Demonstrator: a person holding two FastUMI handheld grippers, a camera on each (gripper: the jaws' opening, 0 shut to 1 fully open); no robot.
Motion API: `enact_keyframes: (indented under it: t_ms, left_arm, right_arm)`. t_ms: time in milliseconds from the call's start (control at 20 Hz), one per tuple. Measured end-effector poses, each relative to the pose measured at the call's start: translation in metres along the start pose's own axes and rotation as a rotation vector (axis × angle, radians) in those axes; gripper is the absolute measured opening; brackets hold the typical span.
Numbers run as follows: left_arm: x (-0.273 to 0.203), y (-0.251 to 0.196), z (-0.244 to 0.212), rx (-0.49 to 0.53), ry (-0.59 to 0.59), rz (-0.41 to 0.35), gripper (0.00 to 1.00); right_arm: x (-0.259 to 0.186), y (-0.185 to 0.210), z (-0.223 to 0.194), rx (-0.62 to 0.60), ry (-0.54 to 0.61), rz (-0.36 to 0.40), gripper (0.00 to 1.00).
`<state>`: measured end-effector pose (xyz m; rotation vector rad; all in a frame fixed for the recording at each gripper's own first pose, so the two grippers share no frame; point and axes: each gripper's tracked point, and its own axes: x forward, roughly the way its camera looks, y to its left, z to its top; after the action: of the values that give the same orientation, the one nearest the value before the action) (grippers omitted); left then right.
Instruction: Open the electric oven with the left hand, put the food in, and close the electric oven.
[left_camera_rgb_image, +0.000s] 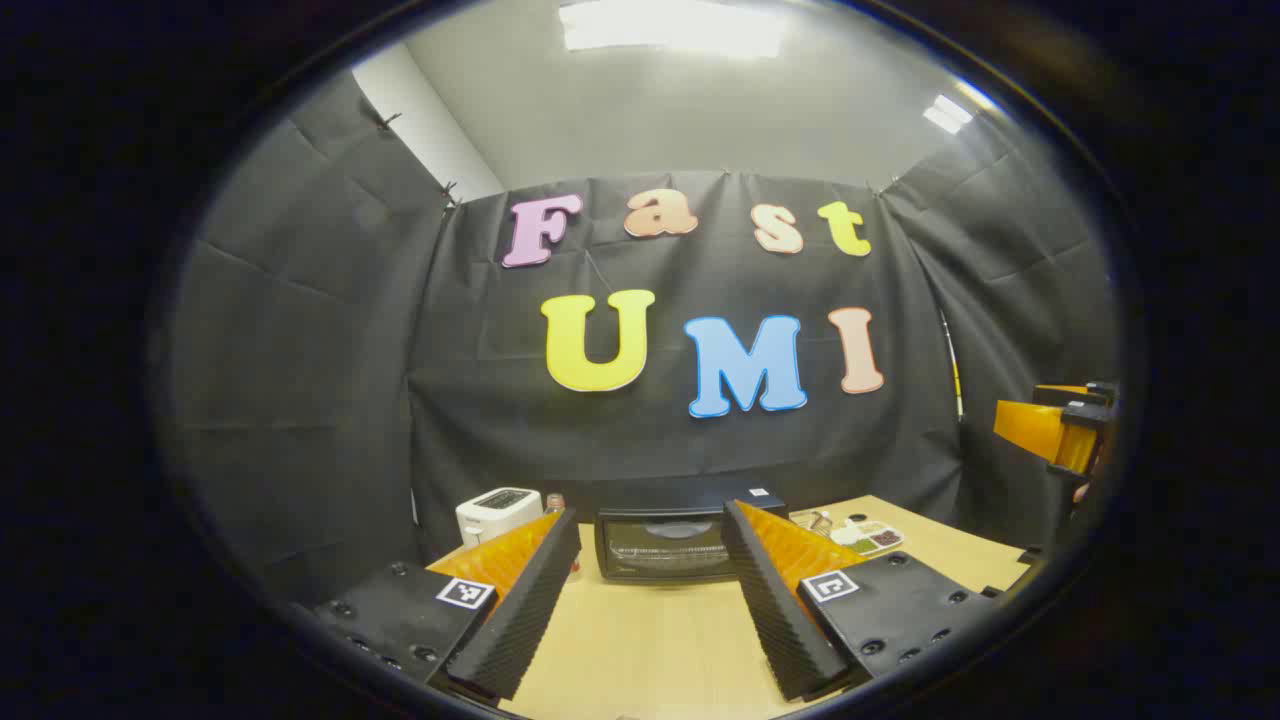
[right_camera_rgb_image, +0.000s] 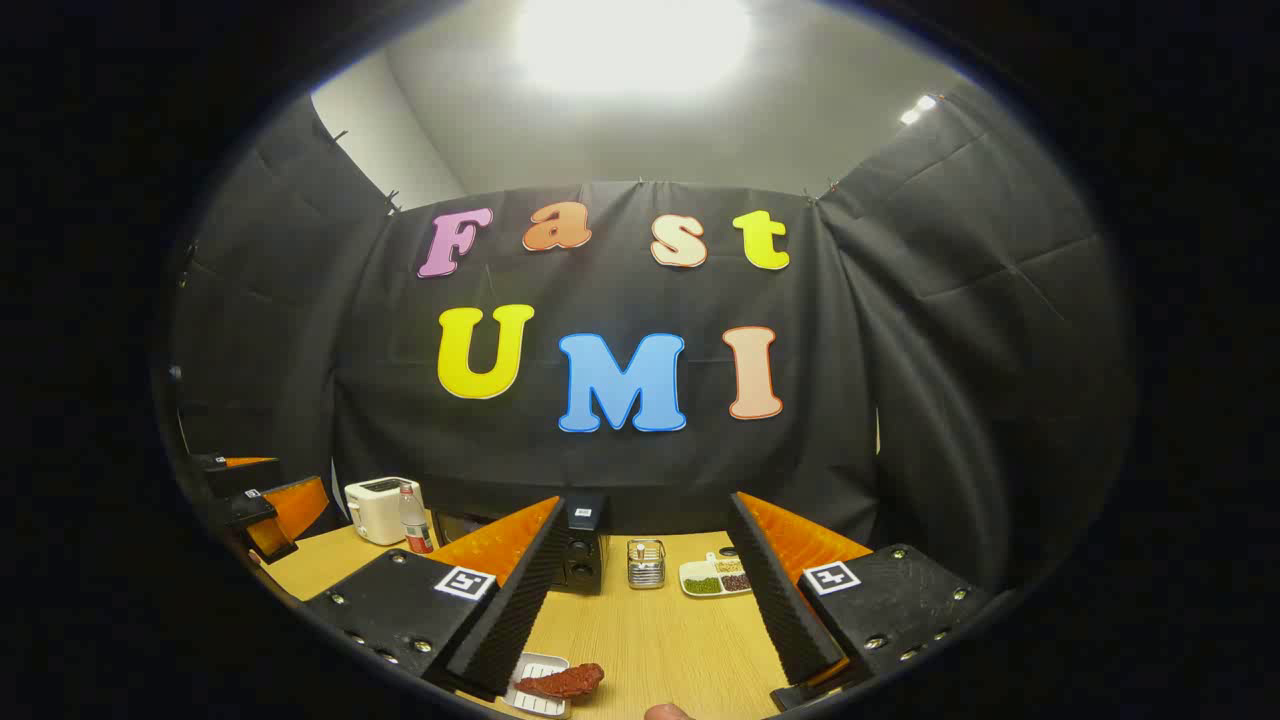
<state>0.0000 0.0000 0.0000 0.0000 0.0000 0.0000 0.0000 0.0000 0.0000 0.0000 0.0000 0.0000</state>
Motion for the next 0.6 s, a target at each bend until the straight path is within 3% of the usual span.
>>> enact_keyframes:
  t_ms: [150, 200, 250, 300, 400, 600]
  left_arm:
    - [-0.002, -0.002, -0.004, -0.007, 0.008, 0.004, 1.0]
    - [-0.001, -0.002, -0.004, -0.005, 0.01, 0.006, 0.91]
    - [-0.001, -0.003, -0.005, -0.003, 0.01, 0.008, 0.96]
    - [0.0, -0.003, -0.005, -0.002, 0.011, 0.008, 0.91]
    - [0.0, -0.004, -0.003, -0.002, 0.008, 0.013, 1.0]
    - [0.002, -0.008, 0.003, -0.002, -0.008, 0.018, 1.0]
  right_arm:
    - [-0.001, -0.005, -0.003, -0.007, 0.008, -0.005, 0.96]
    - [-0.002, -0.006, -0.004, -0.006, 0.008, -0.006, 0.96]
    - [-0.001, -0.007, -0.003, -0.003, 0.007, -0.007, 0.96]
    - [-0.001, -0.008, -0.004, -0.002, 0.007, -0.008, 0.96]
    - [-0.001, -0.011, -0.007, -0.004, 0.017, -0.009, 0.96]
    - [0.0, -0.014, -0.009, 0.0, 0.022, -0.006, 0.96]
